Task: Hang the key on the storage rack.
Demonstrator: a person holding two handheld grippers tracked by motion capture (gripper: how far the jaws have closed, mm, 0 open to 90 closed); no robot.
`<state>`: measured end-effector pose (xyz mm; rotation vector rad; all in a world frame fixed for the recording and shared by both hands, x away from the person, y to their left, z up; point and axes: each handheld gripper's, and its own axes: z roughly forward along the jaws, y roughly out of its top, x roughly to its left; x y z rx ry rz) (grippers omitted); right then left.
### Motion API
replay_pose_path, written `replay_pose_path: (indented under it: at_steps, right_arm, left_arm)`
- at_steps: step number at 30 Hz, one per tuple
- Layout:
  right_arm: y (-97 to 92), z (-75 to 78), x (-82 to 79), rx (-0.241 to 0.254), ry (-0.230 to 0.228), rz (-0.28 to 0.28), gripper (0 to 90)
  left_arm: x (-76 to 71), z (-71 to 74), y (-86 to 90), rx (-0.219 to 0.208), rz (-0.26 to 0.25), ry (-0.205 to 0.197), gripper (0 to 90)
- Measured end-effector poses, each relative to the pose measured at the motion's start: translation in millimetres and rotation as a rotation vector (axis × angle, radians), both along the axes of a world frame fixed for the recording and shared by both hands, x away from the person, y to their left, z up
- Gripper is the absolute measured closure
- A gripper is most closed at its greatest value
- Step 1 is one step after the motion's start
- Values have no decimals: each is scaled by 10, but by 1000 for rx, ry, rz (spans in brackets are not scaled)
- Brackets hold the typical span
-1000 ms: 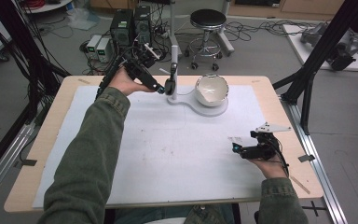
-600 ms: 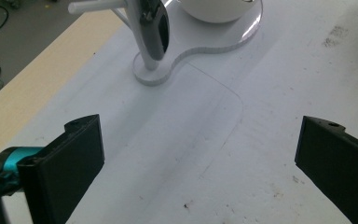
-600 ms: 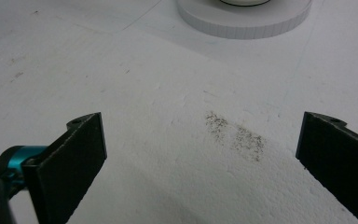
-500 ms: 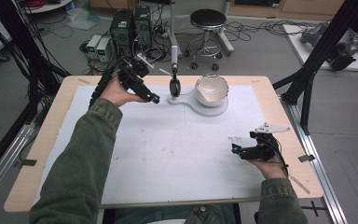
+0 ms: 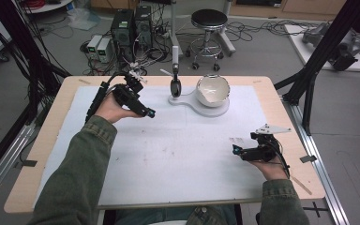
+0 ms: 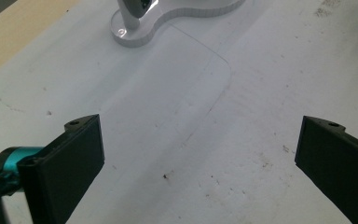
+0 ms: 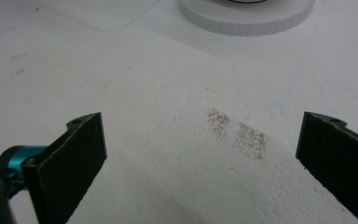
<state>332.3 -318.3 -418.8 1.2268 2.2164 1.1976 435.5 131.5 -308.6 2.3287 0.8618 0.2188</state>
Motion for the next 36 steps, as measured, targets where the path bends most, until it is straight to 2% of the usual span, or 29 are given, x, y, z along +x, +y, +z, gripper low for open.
replay_pose_path:
  at_steps: [2,9,15,20,24,26,31,36]
  right_arm:
    - [0,-2,0,1,1,1,5]
    - [-10,-7,1,-1,5,3,5]
    - [-11,-12,1,-6,5,7,5]
    - [-13,-15,1,-6,5,8,5]
    - [-7,-21,4,-7,10,6,5]
    - [-5,-22,5,-8,10,6,5]
    - [-10,-33,7,-14,17,-1,5]
    - [3,-36,12,-17,15,5,5]
  left_arm:
    - [-38,-33,27,7,1,-3,17]
    - [-178,-106,145,-19,24,-13,17]
    - [-283,-208,230,4,31,-13,17]
    - [-376,-297,333,-2,42,-15,17]
    - [-453,-360,449,3,72,-14,17]
    - [-492,-406,507,28,95,-20,17]
    - [-611,-501,691,-1,127,-8,17]
    - [-710,-554,886,-39,170,-24,17]
